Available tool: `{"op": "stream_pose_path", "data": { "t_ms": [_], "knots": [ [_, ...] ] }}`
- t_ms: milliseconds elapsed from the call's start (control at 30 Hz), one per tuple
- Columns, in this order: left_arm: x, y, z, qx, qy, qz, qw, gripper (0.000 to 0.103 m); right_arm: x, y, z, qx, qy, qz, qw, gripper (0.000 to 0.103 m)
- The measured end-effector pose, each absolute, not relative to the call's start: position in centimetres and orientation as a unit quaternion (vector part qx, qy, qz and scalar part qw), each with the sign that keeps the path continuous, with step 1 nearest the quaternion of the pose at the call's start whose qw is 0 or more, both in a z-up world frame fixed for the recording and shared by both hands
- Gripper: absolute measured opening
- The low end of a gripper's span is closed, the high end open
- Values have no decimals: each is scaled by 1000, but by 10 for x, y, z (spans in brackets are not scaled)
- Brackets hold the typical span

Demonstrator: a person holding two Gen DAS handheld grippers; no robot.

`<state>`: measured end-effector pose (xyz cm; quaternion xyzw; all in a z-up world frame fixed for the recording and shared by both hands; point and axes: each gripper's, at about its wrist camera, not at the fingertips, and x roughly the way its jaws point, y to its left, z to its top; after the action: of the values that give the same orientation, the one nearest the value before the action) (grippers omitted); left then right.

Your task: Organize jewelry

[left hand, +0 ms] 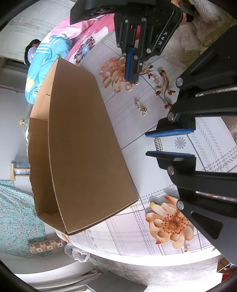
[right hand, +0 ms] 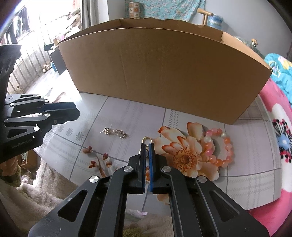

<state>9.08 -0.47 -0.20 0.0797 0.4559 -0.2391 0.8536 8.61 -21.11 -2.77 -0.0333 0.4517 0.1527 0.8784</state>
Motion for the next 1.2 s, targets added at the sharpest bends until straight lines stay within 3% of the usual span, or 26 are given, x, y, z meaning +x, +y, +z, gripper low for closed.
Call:
{"op": "stream_pose_path", "data": {
  "t_ms": [133, 233, 433, 700, 733, 1067, 1200],
  "knots": [
    [90, -5, -1, 80, 456, -239, 854, 14, 85, -217, -26, -15, 453, 160, 877, 6],
    [90, -4, -2, 80, 456, -239, 853, 14, 85, -219, -25, -12, 452, 160, 877, 16],
    [91, -6, -3, 80, 460, -239, 851, 14, 88, -211, -31, -36, 453, 149, 878, 15],
    [93, -6, -5, 80, 461, -241, 850, 14, 86, -209, -28, -43, 448, 149, 881, 7],
    [93, -6, -5, 80, 461, -241, 850, 14, 84, -208, -28, -43, 446, 149, 882, 0],
    [93, -6, -5, 80, 461, -241, 850, 14, 76, -214, -20, -28, 433, 166, 885, 0],
    [93, -6, -5, 80, 461, -241, 850, 14, 72, -224, -20, -14, 444, 167, 880, 9]
  ]
}}
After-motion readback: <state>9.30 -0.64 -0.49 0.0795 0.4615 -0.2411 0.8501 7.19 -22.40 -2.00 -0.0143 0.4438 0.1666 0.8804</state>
